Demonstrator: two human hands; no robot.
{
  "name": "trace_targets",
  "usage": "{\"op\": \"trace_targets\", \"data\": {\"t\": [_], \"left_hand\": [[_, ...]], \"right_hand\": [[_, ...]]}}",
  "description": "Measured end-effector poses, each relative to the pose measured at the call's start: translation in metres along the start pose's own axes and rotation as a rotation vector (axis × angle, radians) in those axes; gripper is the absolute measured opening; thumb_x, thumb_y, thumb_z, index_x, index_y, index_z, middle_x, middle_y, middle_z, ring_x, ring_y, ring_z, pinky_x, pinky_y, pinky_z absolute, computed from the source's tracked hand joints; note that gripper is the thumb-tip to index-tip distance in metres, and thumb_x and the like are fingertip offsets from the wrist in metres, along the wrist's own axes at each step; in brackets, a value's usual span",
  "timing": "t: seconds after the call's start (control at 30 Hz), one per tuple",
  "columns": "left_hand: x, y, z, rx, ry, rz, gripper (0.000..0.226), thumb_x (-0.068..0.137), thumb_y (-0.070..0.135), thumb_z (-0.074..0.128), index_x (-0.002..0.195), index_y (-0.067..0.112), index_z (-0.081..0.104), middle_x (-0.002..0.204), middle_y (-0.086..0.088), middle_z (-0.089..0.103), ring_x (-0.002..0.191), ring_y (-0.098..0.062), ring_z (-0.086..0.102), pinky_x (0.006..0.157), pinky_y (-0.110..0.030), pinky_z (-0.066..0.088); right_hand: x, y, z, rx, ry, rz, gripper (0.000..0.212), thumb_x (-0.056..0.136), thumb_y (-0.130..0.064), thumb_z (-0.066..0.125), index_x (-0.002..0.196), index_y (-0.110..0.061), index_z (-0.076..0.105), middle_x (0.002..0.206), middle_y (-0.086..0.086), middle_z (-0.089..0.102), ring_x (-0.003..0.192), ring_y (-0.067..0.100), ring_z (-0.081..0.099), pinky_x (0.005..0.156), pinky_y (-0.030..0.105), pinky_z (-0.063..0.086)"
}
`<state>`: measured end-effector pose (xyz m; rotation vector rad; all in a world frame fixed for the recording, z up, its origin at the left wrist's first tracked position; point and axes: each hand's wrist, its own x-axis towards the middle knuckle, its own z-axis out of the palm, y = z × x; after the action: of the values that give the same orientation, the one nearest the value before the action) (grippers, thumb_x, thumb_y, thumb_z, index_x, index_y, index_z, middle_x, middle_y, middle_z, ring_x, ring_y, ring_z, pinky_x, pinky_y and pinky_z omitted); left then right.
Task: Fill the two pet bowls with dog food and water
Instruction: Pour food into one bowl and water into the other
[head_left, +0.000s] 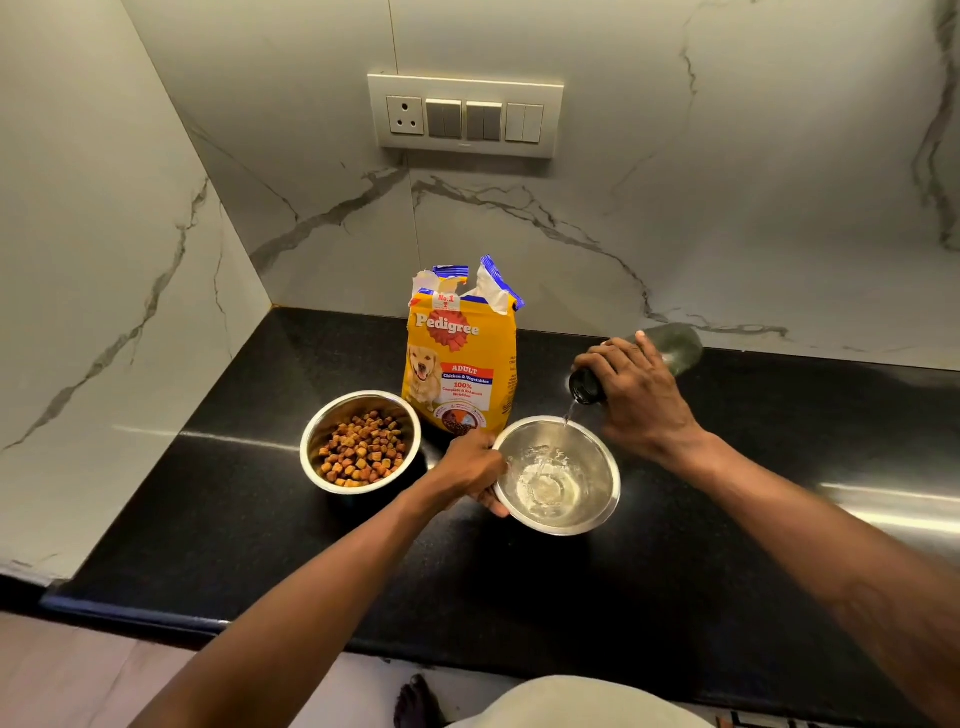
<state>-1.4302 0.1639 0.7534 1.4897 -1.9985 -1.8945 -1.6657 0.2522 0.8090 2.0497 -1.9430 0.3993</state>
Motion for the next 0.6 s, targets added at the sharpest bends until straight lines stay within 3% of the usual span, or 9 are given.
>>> {"op": "trace_targets", "data": {"t": [0.1, 0.2, 0.33, 0.6], "left_hand": [[-0.002, -0.004, 0.0, 0.009, 0.008, -0.009, 0.029, 0.093, -0.001, 0.054, 0.121, 0.001, 0.063, 0.098, -0.022, 0.072, 0.06, -0.032, 0.076, 0.047, -0.033, 0.061], [-0.002, -0.012, -0.001, 0.017, 0.001, -0.016, 0.032, 0.093, 0.0, 0.055, 0.124, 0.0, 0.062, 0.101, -0.023, 0.071, 0.061, -0.034, 0.077, 0.047, -0.034, 0.061], [-0.005, -0.019, -0.003, 0.006, -0.019, -0.011, 0.036, 0.091, -0.001, 0.055, 0.126, 0.004, 0.062, 0.106, -0.02, 0.069, 0.065, -0.034, 0.077, 0.048, -0.034, 0.061], [-0.008, -0.031, -0.005, 0.012, 0.014, -0.011, 0.033, 0.091, 0.0, 0.056, 0.124, 0.004, 0.062, 0.105, -0.014, 0.067, 0.065, -0.03, 0.077, 0.048, -0.034, 0.061]], "right_hand": [[0.0, -0.009, 0.001, 0.212, 0.005, 0.133, 0.062, 0.073, -0.013, 0.084, 0.128, -0.016, 0.057, 0.122, 0.01, 0.066, 0.12, 0.032, 0.061, 0.114, 0.058, 0.04], [0.001, -0.011, 0.005, 0.369, 0.025, 0.272, 0.061, 0.077, -0.012, 0.084, 0.13, -0.018, 0.054, 0.12, 0.009, 0.066, 0.114, 0.028, 0.062, 0.1, 0.046, 0.052], [0.006, -0.011, 0.012, 0.473, 0.054, 0.377, 0.057, 0.078, -0.015, 0.085, 0.126, -0.013, 0.055, 0.115, 0.009, 0.067, 0.104, 0.023, 0.064, 0.088, 0.03, 0.05], [0.008, -0.006, 0.024, 0.61, 0.06, 0.491, 0.058, 0.079, -0.023, 0.087, 0.124, -0.006, 0.055, 0.112, 0.013, 0.067, 0.1, 0.022, 0.064, 0.084, 0.029, 0.051]]}}
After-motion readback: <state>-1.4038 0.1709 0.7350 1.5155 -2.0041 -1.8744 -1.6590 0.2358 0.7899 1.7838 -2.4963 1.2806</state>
